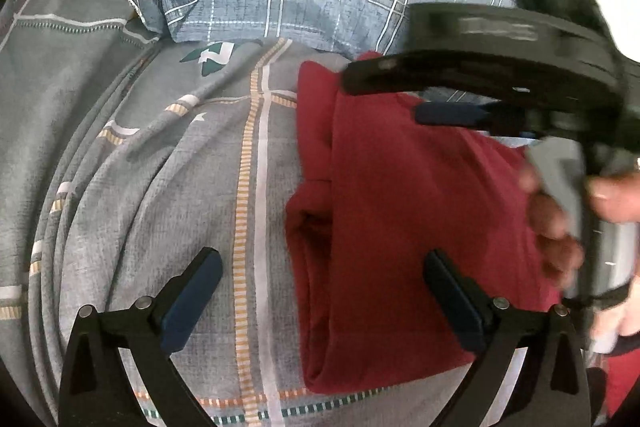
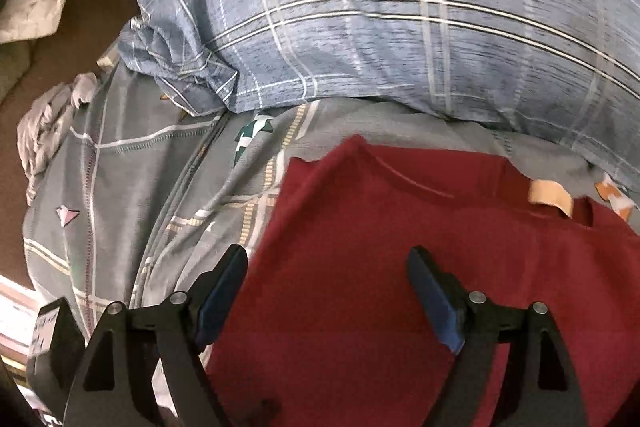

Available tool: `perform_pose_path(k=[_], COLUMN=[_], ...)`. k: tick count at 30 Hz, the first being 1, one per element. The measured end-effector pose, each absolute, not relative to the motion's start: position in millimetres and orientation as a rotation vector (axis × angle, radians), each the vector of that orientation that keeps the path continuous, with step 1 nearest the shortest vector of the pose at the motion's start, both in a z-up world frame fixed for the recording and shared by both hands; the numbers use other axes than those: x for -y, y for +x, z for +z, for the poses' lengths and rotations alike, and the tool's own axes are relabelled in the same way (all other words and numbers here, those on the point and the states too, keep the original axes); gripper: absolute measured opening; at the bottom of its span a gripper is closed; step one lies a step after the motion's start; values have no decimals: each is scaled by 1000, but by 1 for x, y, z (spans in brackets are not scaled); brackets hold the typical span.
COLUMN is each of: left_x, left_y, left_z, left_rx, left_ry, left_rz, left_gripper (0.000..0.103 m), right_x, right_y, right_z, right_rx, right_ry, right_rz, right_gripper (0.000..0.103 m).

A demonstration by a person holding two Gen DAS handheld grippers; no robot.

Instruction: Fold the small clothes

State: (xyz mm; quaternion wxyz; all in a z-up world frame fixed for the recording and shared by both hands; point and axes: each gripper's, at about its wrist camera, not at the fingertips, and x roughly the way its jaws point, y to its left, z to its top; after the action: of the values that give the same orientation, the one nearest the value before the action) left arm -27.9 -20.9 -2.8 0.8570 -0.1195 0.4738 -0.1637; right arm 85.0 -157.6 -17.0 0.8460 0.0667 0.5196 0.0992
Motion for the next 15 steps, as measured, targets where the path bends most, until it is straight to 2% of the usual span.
perform_pose_path(k=[5, 8, 9, 11, 15], left_x=[8, 6, 8, 12, 22], left_y=[-21, -19, -20, -21, -22], left_z=[-3, -3, -2, -2, -1], left_rx=[-1020, -1019, -1017, -1017, -1014], left_ry=[-337, -349, -335, -299, -245], left_rz=[-354, -346, -342, -329, -298], left_gripper=[101, 101, 101, 101, 101], right_x=[132, 115, 113, 115, 129], right_y=[114, 123, 124, 123, 112], right_z=[-40, -49, -51, -52, -41], right_rx=[-1166, -1149, -1146, -1128, -1093], right_ry=[102, -46, -76, -116, -65], right_rz=[171, 121, 109, 87, 144], right_gripper=[84, 86, 83, 69, 34])
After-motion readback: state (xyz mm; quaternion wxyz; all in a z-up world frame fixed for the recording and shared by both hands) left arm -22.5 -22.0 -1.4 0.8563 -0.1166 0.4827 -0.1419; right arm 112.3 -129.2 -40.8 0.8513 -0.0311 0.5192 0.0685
